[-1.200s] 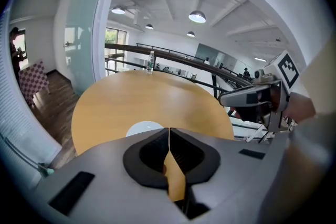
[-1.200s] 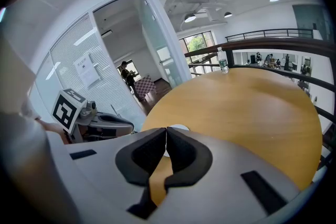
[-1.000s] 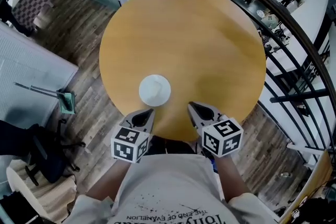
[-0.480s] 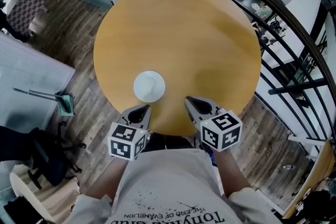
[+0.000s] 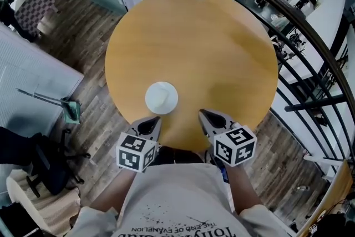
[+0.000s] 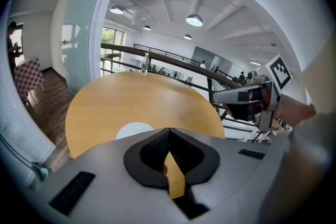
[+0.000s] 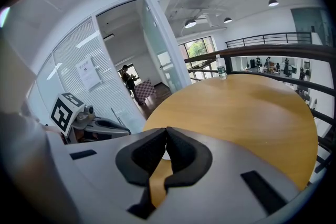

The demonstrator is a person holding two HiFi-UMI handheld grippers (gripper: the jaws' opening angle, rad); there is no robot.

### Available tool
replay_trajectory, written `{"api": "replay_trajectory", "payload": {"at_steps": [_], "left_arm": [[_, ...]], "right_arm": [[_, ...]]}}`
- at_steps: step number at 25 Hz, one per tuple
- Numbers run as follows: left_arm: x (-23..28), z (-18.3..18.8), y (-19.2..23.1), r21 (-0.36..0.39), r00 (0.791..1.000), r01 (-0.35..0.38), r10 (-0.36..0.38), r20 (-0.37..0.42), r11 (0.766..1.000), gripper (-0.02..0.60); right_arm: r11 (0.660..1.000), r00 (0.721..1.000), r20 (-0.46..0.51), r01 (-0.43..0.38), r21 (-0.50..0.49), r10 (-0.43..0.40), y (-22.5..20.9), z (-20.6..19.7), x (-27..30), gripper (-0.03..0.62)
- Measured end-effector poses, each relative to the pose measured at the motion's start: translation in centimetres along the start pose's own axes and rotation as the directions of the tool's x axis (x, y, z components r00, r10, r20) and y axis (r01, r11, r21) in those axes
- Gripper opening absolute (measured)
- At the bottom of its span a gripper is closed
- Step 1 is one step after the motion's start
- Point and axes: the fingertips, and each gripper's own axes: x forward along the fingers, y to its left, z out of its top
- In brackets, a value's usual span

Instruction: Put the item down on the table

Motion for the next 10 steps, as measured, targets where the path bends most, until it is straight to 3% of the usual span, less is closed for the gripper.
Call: {"api": "replay_trajectory", "payload": {"at_steps": [10], "left_arm": [[-0.64, -0.55, 0.14, -0.005, 1.000, -0.018, 0.018, -0.008, 1.000, 0.023]], "right_arm": [[1.000, 1.000, -0.009, -0.022, 0.003, 0.022, 0.56, -0.43, -0.07, 0.025]]}}
